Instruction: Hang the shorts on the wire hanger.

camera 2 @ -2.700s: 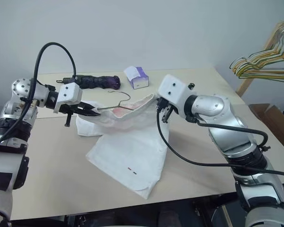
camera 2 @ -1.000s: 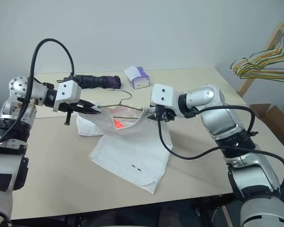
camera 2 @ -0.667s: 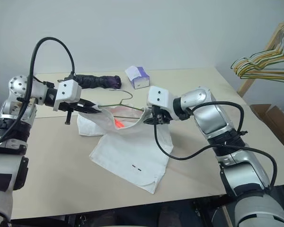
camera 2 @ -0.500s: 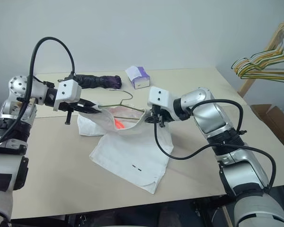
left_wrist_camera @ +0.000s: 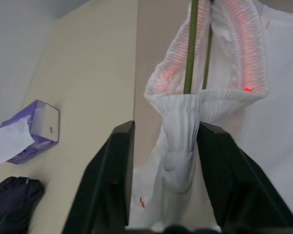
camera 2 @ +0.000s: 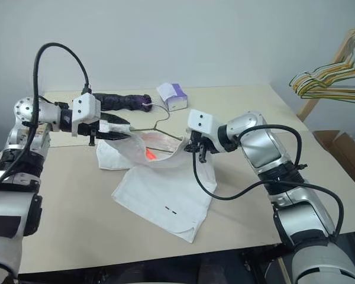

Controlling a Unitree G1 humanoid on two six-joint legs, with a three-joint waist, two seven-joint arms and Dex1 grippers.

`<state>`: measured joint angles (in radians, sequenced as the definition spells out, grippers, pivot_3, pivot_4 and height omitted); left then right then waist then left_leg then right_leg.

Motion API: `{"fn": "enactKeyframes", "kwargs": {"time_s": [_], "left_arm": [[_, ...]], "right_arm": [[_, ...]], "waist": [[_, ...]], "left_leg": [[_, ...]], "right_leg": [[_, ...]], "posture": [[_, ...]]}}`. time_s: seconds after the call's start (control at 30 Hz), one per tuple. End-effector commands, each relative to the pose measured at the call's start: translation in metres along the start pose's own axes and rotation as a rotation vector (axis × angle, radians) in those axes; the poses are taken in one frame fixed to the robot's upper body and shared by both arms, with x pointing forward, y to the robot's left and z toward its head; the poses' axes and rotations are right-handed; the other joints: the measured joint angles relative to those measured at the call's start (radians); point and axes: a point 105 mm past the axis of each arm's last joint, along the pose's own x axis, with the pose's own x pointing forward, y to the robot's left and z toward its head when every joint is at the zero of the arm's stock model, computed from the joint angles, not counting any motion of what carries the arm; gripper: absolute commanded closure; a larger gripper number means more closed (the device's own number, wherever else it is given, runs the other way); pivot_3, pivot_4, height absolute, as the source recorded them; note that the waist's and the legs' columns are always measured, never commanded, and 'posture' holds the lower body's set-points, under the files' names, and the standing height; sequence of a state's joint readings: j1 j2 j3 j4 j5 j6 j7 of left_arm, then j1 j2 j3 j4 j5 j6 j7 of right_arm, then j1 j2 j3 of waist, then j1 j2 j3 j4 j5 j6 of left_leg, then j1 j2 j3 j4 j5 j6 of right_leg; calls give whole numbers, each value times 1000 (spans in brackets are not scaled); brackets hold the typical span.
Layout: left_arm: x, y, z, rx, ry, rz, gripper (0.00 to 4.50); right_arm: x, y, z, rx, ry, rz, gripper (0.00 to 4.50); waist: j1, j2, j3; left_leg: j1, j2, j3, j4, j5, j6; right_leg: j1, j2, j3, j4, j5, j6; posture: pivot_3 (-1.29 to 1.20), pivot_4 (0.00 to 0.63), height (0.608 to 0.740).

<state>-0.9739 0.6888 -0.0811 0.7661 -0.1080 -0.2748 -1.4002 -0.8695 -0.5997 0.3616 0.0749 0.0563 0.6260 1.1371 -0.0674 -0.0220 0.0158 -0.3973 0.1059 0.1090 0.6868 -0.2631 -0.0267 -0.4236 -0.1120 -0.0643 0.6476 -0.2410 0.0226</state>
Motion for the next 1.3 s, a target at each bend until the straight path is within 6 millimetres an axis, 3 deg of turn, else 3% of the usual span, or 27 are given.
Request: {"fn": "enactKeyframes", "kwargs": {"time_s": [0.03,0.13,0.17,0.33,0.5,0.67,0.87,1.03,1.3], "left_arm": [[-5,22,21,68,-105,157,1079],[-6,28,31,75,-176,215,99],[-7,31,35,73,-205,243,44],[-12,33,42,19,-286,326,44],[-15,16,41,-62,-325,323,44],[-2,-5,35,-104,-294,307,44],[9,-24,60,-168,-415,305,44],[9,-36,70,-207,-476,283,44],[4,-38,81,-198,-535,299,44]], "right_arm": [[-22,-10,2,47,-28,-91,4500],[-34,-12,-14,137,1,-162,4500],[-40,-11,-20,165,11,-185,4500],[-79,-13,-45,388,64,-372,4500],[-130,-12,-70,549,181,-621,4500],[-175,-14,-96,743,282,-853,4500],[-225,-18,-134,967,327,-1140,4500],[-263,-19,-150,1084,334,-1329,4500],[-315,-25,-161,1235,330,-1668,4500]], "waist": [[1,0,0],[1,0,0],[1,0,0],[-3,0,0],[-10,1,0],[-27,1,0],[-35,1,0],[-55,3,-2],[-76,5,-2]], "left_leg": [[0,0,0,0,0,0],[0,0,0,0,0,0],[0,0,0,0,0,0],[0,0,0,1,0,0],[1,0,0,1,0,0],[1,0,0,2,-1,1],[1,0,0,3,-1,1],[4,0,0,2,-1,1],[9,-2,3,-2,-1,2]], "right_leg": [[0,0,0,0,0,0],[0,0,0,0,0,0],[0,0,0,0,0,0],[0,0,0,0,0,0],[0,0,0,-2,0,0],[1,-1,1,-2,0,0],[2,-1,1,-4,0,0],[4,-1,3,-4,0,0],[5,-1,9,-4,-1,1]], "posture": [[-40,0,740],[-56,0,740],[-64,0,740],[-92,0,740],[-134,0,740],[-162,0,740],[-175,0,740],[-170,0,740],[-152,0,740]]}}
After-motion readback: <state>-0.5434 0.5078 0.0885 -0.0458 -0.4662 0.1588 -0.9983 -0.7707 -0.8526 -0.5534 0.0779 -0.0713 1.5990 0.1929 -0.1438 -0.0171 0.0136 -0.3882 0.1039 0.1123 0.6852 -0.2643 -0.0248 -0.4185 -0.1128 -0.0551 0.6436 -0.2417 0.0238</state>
